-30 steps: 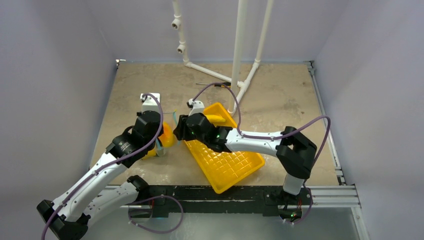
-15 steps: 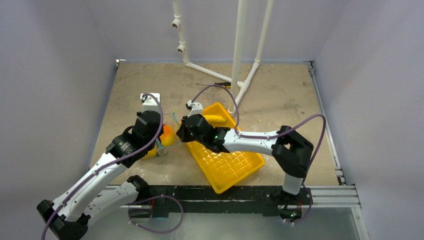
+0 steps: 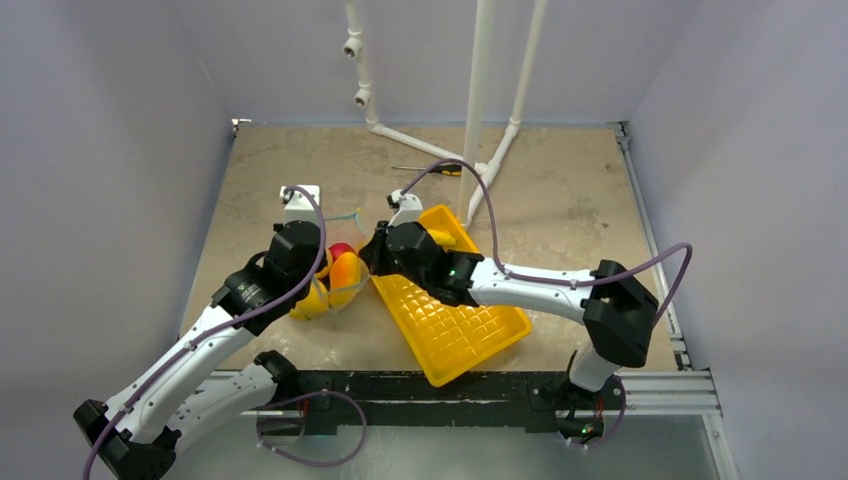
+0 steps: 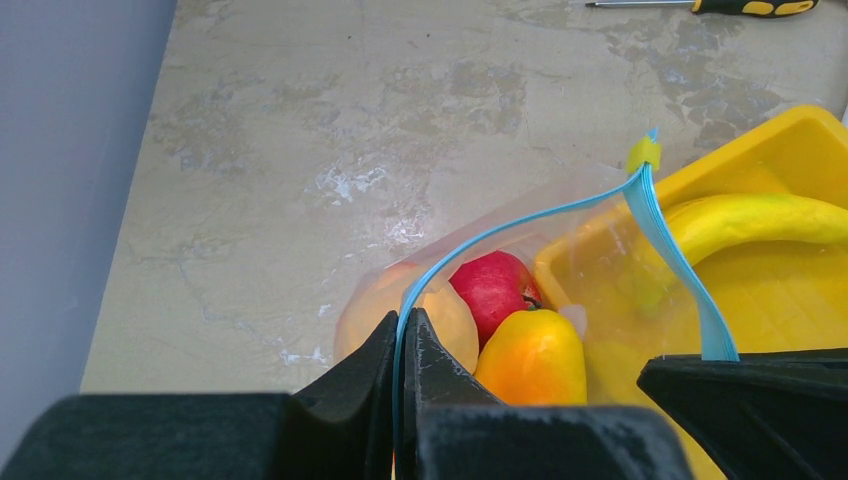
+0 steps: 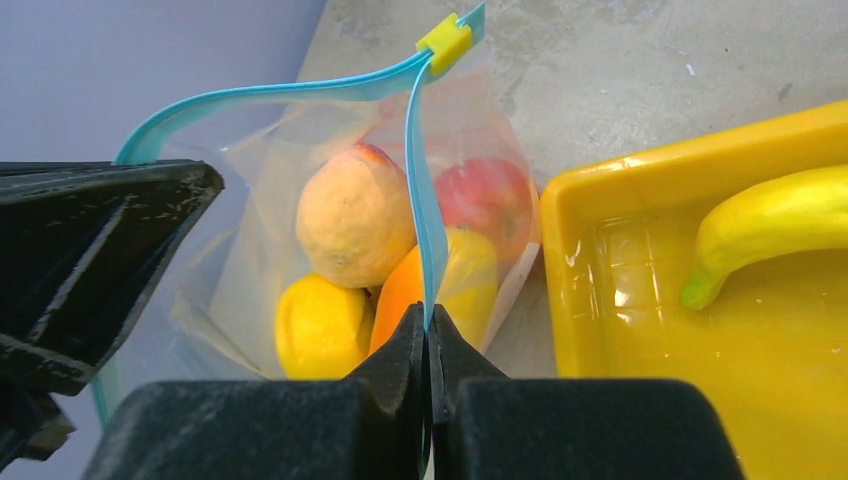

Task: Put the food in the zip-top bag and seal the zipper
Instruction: Adjust the zipper food storage bag at the center of the board, then pick up the fake fruit from the bin.

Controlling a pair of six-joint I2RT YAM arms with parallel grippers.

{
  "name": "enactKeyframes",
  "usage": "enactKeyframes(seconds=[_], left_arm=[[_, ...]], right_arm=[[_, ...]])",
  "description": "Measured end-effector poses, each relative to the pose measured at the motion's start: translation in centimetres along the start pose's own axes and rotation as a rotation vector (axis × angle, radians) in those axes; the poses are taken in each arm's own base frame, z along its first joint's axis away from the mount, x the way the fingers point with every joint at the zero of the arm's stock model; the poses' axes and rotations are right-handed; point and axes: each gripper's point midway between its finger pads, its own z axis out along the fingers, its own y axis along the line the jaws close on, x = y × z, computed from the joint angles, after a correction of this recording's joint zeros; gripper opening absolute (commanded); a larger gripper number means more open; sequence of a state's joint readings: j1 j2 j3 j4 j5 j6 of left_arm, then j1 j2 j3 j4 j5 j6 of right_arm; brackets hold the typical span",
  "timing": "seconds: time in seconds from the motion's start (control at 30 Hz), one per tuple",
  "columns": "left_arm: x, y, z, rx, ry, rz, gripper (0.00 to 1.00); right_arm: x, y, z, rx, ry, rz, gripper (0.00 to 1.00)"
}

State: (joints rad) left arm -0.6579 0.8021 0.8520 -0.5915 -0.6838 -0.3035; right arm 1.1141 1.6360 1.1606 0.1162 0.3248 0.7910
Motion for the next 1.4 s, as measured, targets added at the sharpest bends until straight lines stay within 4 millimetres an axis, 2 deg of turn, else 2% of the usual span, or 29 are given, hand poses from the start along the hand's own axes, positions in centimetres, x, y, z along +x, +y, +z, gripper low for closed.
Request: enactKeyframes(seconds=[0.07, 0.23, 0.3, 0.57, 0.8, 0.87, 1.07, 1.17, 1.23, 1.4], left_arm=[[0.0, 0.0, 0.0, 0.000, 0.000, 0.000, 0.00], [0.0, 0.0, 0.0, 0.000, 0.000, 0.000, 0.00], [0.0, 0.0, 0.0, 0.000, 0.000, 0.000, 0.00], [0.0, 0.0, 0.0, 0.000, -0.002, -0.001, 0.00], [0.0, 0.0, 0.0, 0.000, -0.002, -0.001, 0.00], [0.0, 0.0, 0.0, 0.000, -0.002, -0.001, 0.00], [0.0, 0.0, 0.0, 0.001, -0.002, -0.001, 0.00], [0.0, 0.0, 0.0, 0.001, -0.002, -0.001, 0.00], [0.0, 0.0, 0.0, 0.001, -0.002, -0.001, 0.00], [0.0, 0.0, 0.0, 0.002, -0.001, -0.001, 0.00]], right_arm=[[0.4, -0.3, 0.2, 0.010, 0.008, -0.003, 0.02], [1.1, -1.1, 0.4, 0.038, 0.028, -0.014, 0.22], [1.2, -1.3, 0.4, 0.048, 0.032, -0.018, 0.32], [1.1, -3.5, 0.2, 0.153, 0.012, -0.040, 0.60], [-0.3, -5.4, -0.8, 0.251, -0.025, -0.031, 0.65], [-1.3, -5.5, -1.4, 0.262, -0.045, -0.017, 0.65], [-5.9, -5.5, -3.5, 0.265, -0.154, 0.065, 0.65], [-7.4, -6.4, -3.8, 0.279, -0.188, 0.103, 0.66], [-7.7, -7.1, -3.6, 0.295, -0.195, 0.120, 0.73], [-6.6, -9.2, -2.9, 0.342, -0.180, 0.151, 0.75]])
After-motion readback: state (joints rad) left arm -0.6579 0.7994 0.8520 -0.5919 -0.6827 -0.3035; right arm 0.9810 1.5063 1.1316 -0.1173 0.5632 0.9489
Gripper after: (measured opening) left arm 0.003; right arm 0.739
